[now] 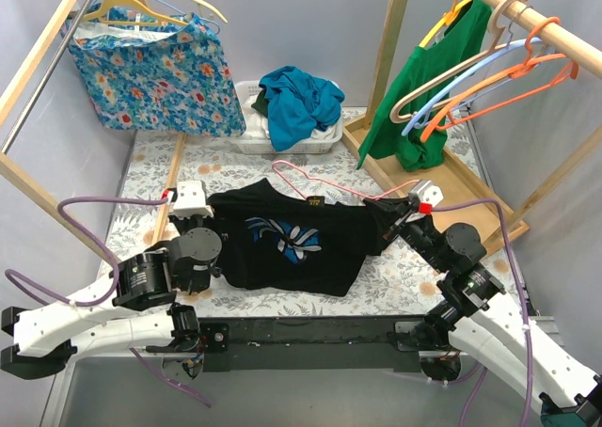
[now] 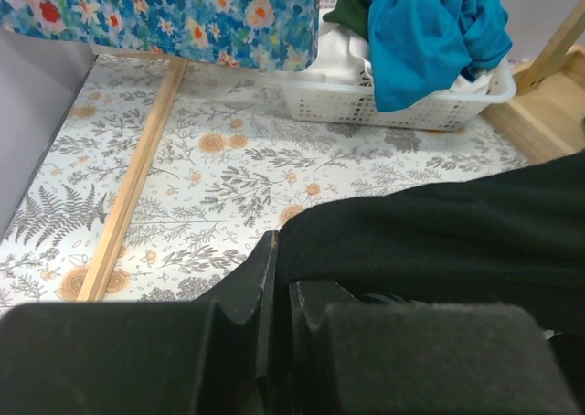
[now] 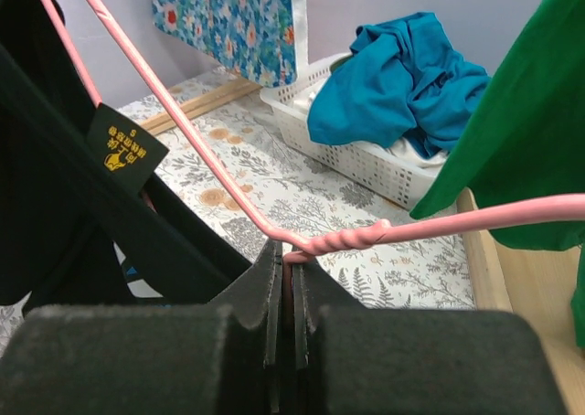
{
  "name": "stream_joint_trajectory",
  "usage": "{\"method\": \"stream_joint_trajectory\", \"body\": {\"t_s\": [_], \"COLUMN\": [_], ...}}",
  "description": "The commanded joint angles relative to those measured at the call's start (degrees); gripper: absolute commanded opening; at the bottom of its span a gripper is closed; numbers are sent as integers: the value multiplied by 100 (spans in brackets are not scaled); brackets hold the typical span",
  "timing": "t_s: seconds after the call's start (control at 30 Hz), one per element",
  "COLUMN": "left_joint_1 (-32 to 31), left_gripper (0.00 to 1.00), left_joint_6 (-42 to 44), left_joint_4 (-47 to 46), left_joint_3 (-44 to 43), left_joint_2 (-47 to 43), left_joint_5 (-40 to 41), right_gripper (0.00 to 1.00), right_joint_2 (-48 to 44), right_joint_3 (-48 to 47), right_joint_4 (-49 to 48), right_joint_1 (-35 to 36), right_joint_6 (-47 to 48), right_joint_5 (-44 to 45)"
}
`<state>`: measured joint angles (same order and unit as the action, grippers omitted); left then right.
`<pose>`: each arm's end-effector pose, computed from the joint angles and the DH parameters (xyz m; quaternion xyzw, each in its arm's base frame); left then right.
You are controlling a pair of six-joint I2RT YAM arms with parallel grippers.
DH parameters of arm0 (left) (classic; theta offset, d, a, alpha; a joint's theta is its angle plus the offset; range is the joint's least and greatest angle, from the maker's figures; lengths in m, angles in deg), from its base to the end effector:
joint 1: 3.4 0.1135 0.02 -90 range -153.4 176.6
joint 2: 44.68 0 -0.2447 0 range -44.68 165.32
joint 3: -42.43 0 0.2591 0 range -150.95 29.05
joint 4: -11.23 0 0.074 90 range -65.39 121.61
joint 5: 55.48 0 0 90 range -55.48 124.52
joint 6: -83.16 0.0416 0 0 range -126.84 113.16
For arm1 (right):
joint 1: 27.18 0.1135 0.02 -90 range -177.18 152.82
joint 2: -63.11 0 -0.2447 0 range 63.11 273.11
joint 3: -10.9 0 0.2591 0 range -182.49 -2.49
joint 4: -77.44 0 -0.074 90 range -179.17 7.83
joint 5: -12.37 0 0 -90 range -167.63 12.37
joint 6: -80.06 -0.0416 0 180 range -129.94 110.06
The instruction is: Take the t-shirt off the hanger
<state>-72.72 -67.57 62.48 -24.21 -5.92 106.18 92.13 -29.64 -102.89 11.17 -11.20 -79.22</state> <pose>0.0857 -0.1153 0.3533 -0.2699 0.6997 -0.1971 0.6315 0.1350 0.1083 0.3077 -0.2107 0.5941 0.2712 0.7274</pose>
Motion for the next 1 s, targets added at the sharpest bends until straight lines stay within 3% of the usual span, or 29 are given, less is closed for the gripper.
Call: {"method": "stream_joint_trajectory", "body": {"t_s": [0.0,0.03,0.1,0.23,0.3,0.47,0.73,0.97], "left_joint_1": [147,147,147,155,155,147,156,156], "left_gripper": [0,3,23,34,37,63,73,89], "left_joint_6": [149,210,403,572,-249,-466,-177,-141], "left_joint_4": [318,257,29,-183,349,-128,-1175,-1114], "left_joint_3": [-150,-141,-115,-202,-439,-72,728,676], "left_joint_2": [236,333,587,1027,1255,1204,-43,96], "left_joint_5": [429,263,34,-669,-803,-1039,-1961,-2384], "right_gripper": [1,1,1,1,1,1,1,1], "right_joint_2": [323,533,736,1316,1571,2196,3249,3593], "right_joint_3": [-543,-615,-842,-1177,-1449,-2117,-3207,-3647], "right_joint_4": [35,27,1,0,210,528,1652,1837], "right_joint_1": [-143,-143,-143,-143,-143,-135,-82,295], "right_joint_6": [170,170,170,170,170,205,890,846], "right_joint_5": [572,476,379,194,194,-245,123,123]}}
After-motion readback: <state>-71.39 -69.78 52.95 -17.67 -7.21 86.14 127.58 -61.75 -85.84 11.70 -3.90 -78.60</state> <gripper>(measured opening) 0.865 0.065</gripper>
